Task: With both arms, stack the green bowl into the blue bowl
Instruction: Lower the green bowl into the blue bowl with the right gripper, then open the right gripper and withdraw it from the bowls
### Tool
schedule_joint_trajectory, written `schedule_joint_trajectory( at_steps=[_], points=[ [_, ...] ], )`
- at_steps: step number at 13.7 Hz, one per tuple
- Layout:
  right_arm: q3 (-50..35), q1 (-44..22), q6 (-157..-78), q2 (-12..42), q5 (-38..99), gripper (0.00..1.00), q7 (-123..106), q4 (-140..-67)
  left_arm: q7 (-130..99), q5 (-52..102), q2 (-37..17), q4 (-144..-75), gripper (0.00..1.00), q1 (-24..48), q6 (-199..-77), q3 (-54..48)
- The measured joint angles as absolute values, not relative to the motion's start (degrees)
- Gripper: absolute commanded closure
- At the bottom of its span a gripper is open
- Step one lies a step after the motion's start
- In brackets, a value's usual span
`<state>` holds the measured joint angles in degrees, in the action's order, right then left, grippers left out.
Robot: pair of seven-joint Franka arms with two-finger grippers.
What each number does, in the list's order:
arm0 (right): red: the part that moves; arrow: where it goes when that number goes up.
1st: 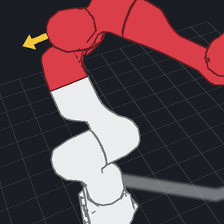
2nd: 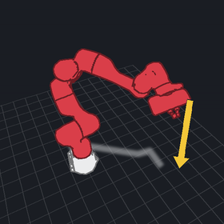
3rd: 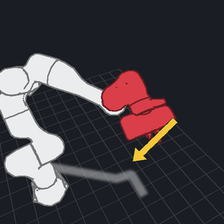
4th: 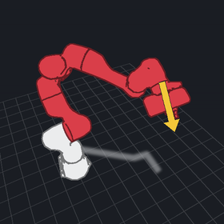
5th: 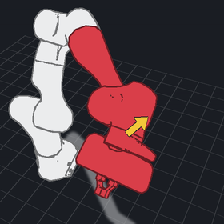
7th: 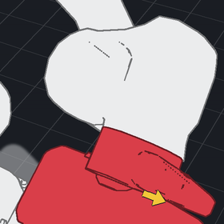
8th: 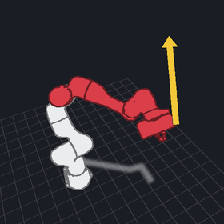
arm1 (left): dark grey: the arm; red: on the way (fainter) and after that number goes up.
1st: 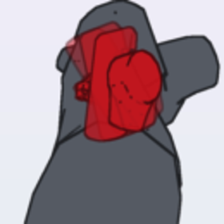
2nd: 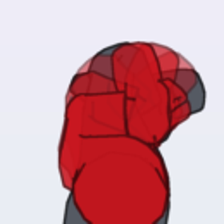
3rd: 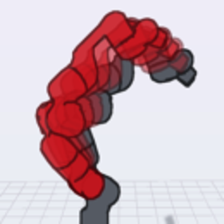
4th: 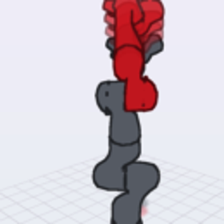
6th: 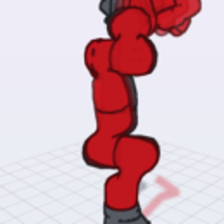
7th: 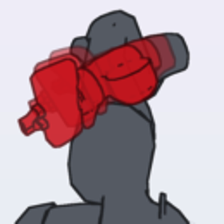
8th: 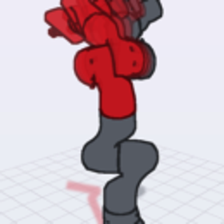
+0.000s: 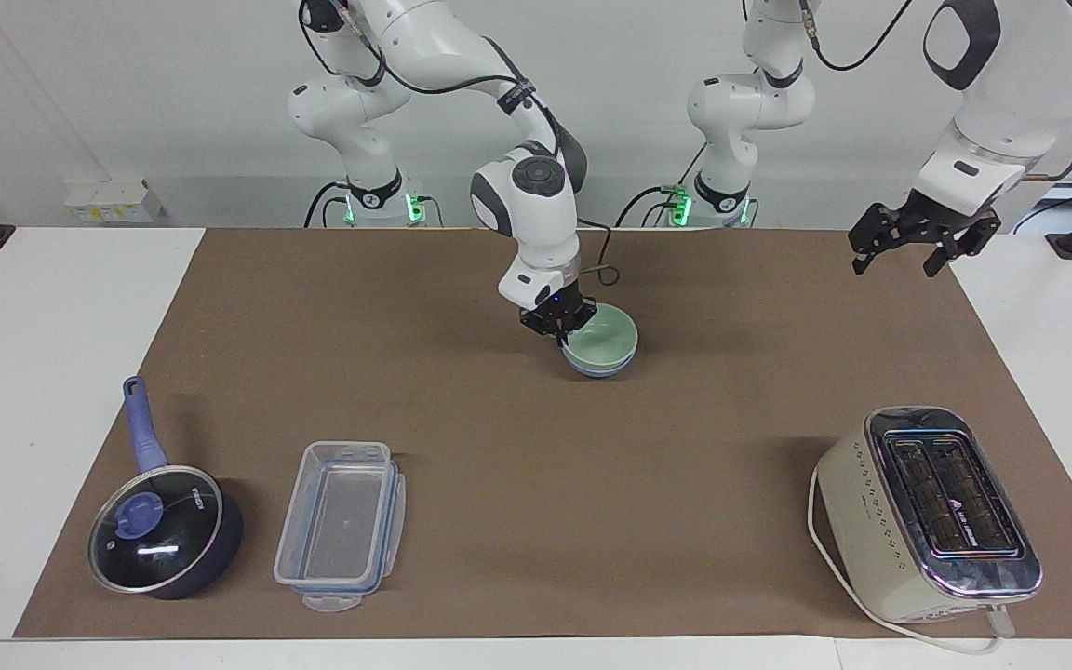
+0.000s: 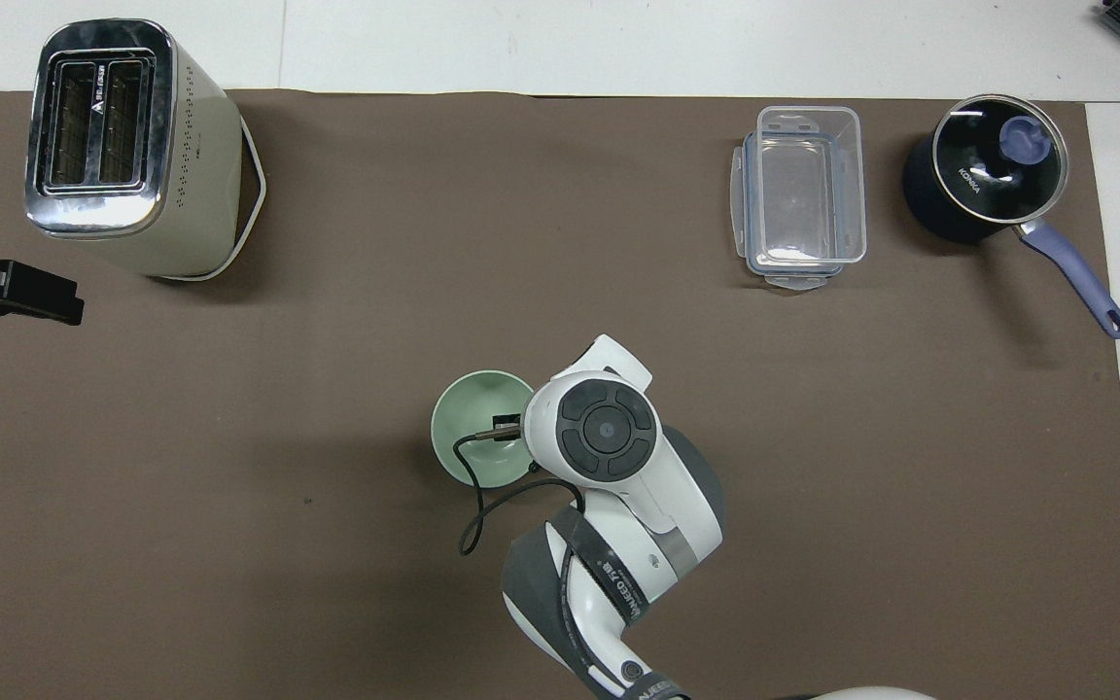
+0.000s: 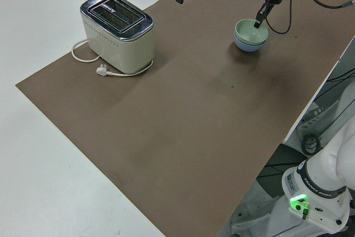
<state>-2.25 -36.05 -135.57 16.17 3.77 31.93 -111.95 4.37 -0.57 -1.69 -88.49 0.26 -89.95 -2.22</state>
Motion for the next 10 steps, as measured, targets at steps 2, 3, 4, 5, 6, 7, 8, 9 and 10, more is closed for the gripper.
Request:
schedule_joint_trajectory(
  at_steps=[2,3,4,5,6,7,8,9,10],
  points=[
    [-2.2,-36.0,-135.6,16.2,3.8,0.35,32.0,-111.9,4.4,-0.6,-1.7,-88.5,0.00,0.3,-89.9,-2.2],
    [-2.2,-36.0,-135.6,16.2,3.8,0.30,32.0,-111.9,4.4,-0.6,-1.7,-88.5,0.00,0.3,-89.9,-2.2],
    [-2.2,-36.0,-135.6,16.2,3.8,0.24,32.2,-111.7,4.4,-0.6,-1.7,-88.5,0.00,0.3,-89.9,-2.2],
    [-2.2,-36.0,-135.5,16.2,3.8,0.19,32.4,-111.4,4.4,-0.6,-1.7,-88.5,0.00,0.3,-89.9,-2.2],
    [-2.1,-36.0,-135.4,16.1,3.8,0.11,32.7,-110.9,4.4,-0.6,-1.7,-88.5,0.00,0.3,-89.9,-2.2],
    [-2.0,-35.7,-134.9,15.8,3.8,0.00,33.0,-110.2,4.4,-0.6,-1.7,-88.5,0.00,0.3,-89.9,-2.2],
    [-1.7,-35.2,-134.1,15.0,3.8,0.00,33.3,-109.5,4.4,-0.6,-1.7,-88.5,0.00,0.3,-89.9,-2.2],
    [-1.5,-34.1,-132.9,13.7,3.8,0.00,33.3,-108.9,4.4,-0.6,-1.7,-88.5,0.00,0.3,-89.9,-2.2],
    [-1.4,-32.4,-131.6,12.1,3.8,0.00,33.3,-108.6,4.4,-0.6,-1.7,-88.5,0.00,0.3,-89.9,-2.2]
  ],
)
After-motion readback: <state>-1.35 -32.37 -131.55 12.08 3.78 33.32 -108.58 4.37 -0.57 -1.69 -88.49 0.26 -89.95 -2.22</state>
